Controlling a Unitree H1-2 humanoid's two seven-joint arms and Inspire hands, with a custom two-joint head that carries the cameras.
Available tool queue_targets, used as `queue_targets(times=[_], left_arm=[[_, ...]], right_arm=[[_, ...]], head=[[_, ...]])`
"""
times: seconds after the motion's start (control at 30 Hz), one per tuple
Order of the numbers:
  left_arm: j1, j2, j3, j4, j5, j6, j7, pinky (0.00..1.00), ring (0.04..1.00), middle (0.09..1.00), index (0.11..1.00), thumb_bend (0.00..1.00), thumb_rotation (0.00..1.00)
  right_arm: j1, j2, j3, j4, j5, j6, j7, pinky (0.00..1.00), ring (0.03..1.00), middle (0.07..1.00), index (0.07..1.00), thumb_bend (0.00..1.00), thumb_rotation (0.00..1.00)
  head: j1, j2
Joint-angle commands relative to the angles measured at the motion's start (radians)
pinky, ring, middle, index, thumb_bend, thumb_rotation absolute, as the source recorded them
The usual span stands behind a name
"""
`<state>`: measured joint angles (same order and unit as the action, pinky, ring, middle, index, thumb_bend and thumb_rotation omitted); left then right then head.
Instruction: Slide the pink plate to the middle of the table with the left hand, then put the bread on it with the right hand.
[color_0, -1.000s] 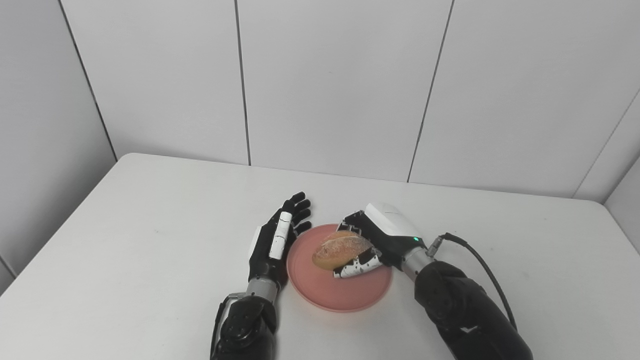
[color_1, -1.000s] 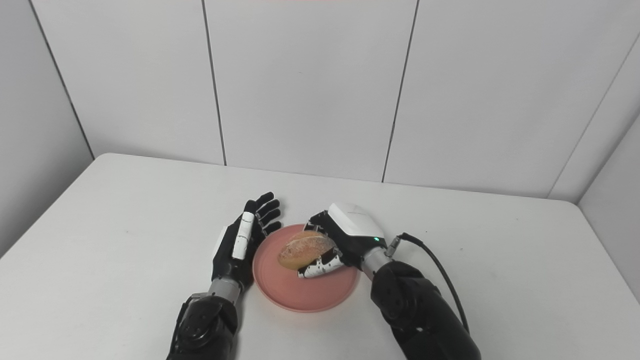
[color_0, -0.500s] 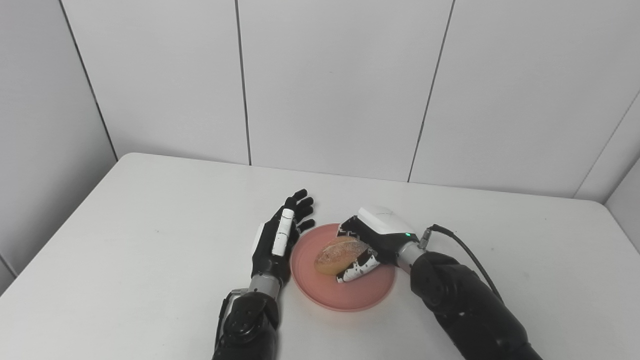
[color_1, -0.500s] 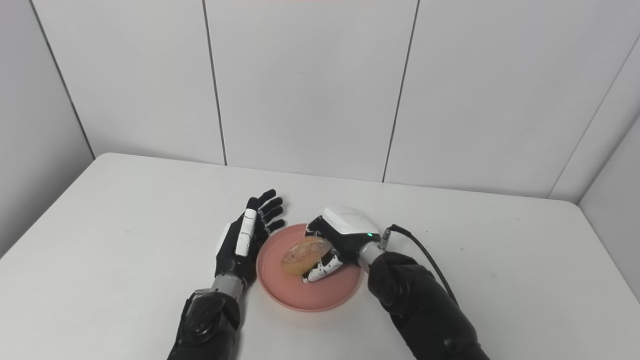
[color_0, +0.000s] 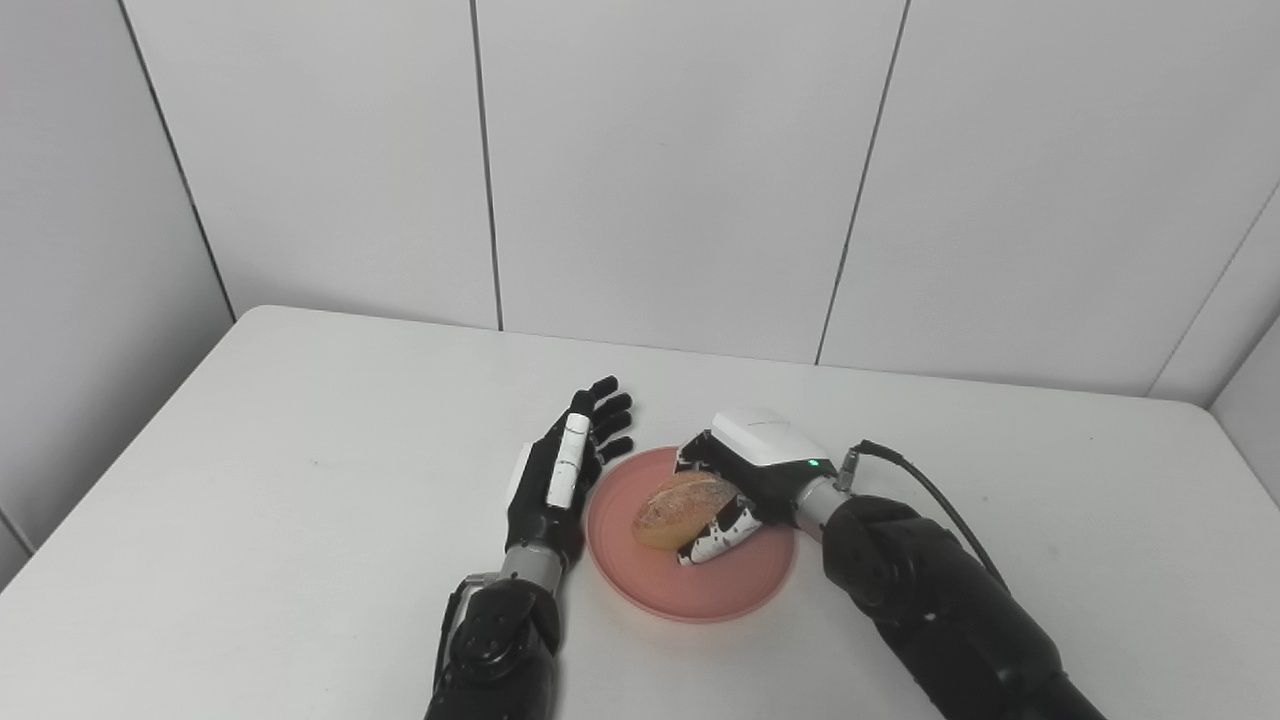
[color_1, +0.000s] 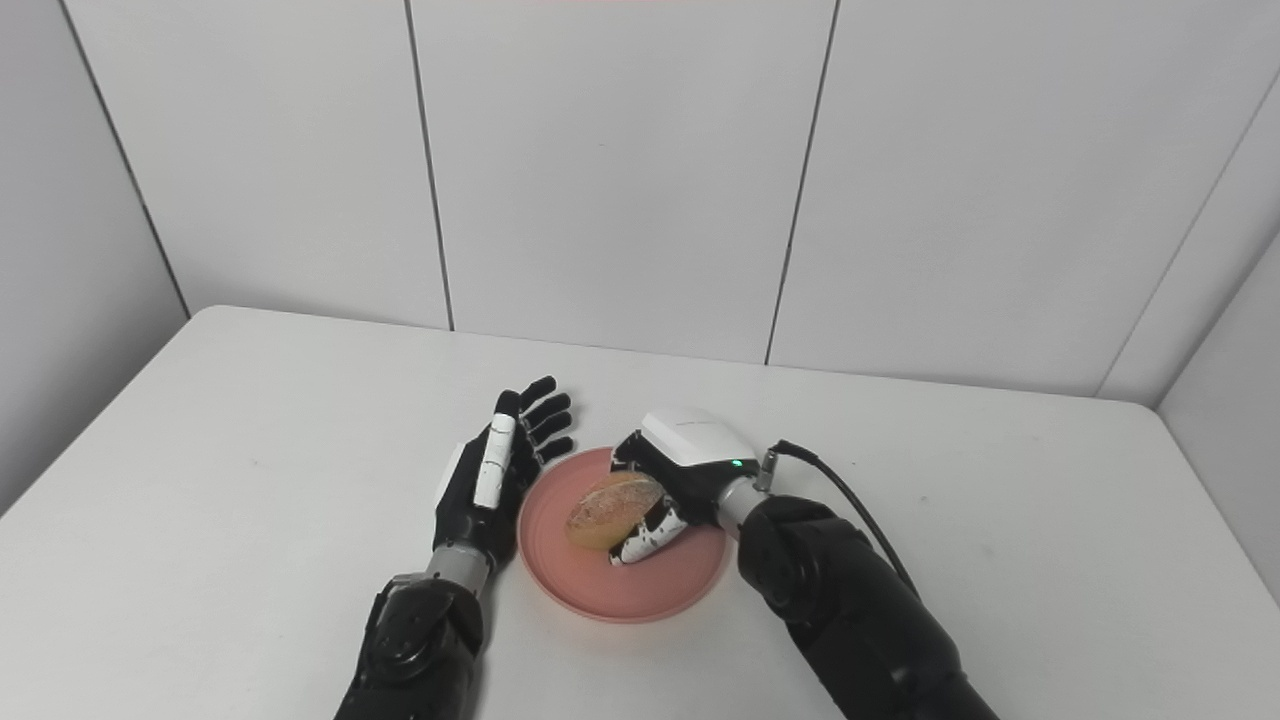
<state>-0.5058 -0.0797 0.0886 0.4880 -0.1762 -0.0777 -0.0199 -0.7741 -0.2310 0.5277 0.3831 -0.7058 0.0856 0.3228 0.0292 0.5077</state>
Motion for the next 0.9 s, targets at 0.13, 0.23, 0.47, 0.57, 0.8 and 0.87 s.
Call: queue_targets(times=[0.13,0.23,0.47,0.57,0.8,0.87], left_arm=[[0.021,-0.004,0.008,0.022,-0.017,0.052,-0.003,0.82,0.838,0.801,0.783,0.79,0.86],[0.022,-0.004,0.007,0.021,-0.018,0.054,-0.008,0.81,0.841,0.805,0.786,0.79,0.86],[0.024,-0.005,0.006,0.016,-0.021,0.058,-0.01,0.82,0.835,0.8,0.781,0.79,0.85],[0.026,-0.006,0.006,0.014,-0.02,0.057,-0.01,0.82,0.832,0.782,0.781,0.79,0.85],[0.029,-0.003,0.008,0.008,-0.025,0.066,-0.013,0.83,0.826,0.768,0.787,0.81,0.85],[0.029,-0.001,0.01,0.009,-0.029,0.068,-0.013,0.83,0.83,0.768,0.781,0.81,0.84]], right_arm=[[-0.067,-0.049,-0.029,-0.014,0.055,-0.084,0.046,0.53,0.619,0.679,0.76,1.0,0.73],[-0.077,-0.06,-0.039,-0.017,0.073,-0.101,0.063,0.6,0.689,0.735,0.781,1.0,0.77],[-0.091,-0.068,-0.067,-0.019,0.119,-0.116,0.086,0.58,0.683,0.744,0.791,1.0,0.78],[-0.096,-0.07,-0.083,-0.026,0.142,-0.109,0.101,0.6,0.7,0.755,0.794,1.0,0.76],[-0.113,-0.082,-0.119,-0.035,0.186,-0.136,0.102,0.62,0.71,0.755,0.793,1.0,0.83],[-0.113,-0.078,-0.148,-0.039,0.229,-0.132,0.111,0.64,0.72,0.756,0.791,1.0,0.82]], head=[[0.0,-0.002],[0.001,0.0],[0.004,-0.004],[0.003,-0.003],[0.001,-0.003],[-0.003,-0.002]])
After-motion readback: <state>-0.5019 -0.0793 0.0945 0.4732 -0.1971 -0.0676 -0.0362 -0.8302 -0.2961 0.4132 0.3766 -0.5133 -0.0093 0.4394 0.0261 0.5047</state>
